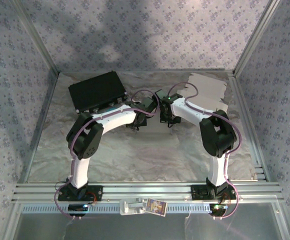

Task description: Fold the paper box

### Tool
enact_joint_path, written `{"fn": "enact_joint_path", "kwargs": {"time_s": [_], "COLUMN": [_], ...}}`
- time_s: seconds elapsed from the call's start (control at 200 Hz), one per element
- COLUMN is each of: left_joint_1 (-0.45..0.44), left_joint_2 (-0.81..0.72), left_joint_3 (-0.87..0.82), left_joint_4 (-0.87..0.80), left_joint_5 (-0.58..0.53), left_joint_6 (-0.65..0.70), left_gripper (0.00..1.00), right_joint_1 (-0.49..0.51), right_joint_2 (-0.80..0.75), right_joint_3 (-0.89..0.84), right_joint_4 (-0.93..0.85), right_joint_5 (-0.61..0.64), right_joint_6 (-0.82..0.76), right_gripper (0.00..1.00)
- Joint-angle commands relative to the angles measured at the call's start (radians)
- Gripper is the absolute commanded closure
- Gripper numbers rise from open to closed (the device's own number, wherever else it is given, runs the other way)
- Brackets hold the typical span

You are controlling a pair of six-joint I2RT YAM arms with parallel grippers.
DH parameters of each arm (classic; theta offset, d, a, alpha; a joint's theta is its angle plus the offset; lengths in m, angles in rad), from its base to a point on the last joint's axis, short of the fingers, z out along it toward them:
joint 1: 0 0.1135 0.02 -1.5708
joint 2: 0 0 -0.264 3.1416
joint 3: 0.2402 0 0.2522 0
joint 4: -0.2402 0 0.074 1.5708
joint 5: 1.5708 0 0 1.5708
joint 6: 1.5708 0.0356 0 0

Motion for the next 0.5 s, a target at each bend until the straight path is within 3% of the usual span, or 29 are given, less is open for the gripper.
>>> {"fn": "enact_joint_path", "kwargs": {"time_s": [0.0,0.22,0.26,0.375,0.495], "left_joint_1": [0.015,0.016,0.016,0.008,0.003], "left_joint_2": [0.033,0.052,0.054,0.064,0.069], "left_joint_3": [-0.024,-0.017,-0.019,-0.019,-0.024], "left_joint_4": [-0.143,-0.164,-0.169,-0.197,-0.179], "left_joint_5": [-0.127,-0.153,-0.153,-0.229,-0.217], "left_joint_6": [0.031,0.053,0.047,0.015,0.023], "left_gripper": [0.96,0.94,1.0,1.0,1.0], "right_joint_1": [-0.009,-0.015,-0.015,-0.014,-0.015], "right_joint_2": [0.006,0.005,0.008,0.019,0.026], "right_joint_3": [-0.036,-0.043,-0.041,-0.03,-0.028], "right_joint_4": [-0.033,-0.024,-0.023,-0.024,-0.014], "right_joint_5": [0.03,0.014,0.009,-0.005,-0.021], "right_joint_6": [0.031,0.022,0.023,0.023,0.02], "right_gripper": [1.0,1.0,1.0,1.0,1.0]}}
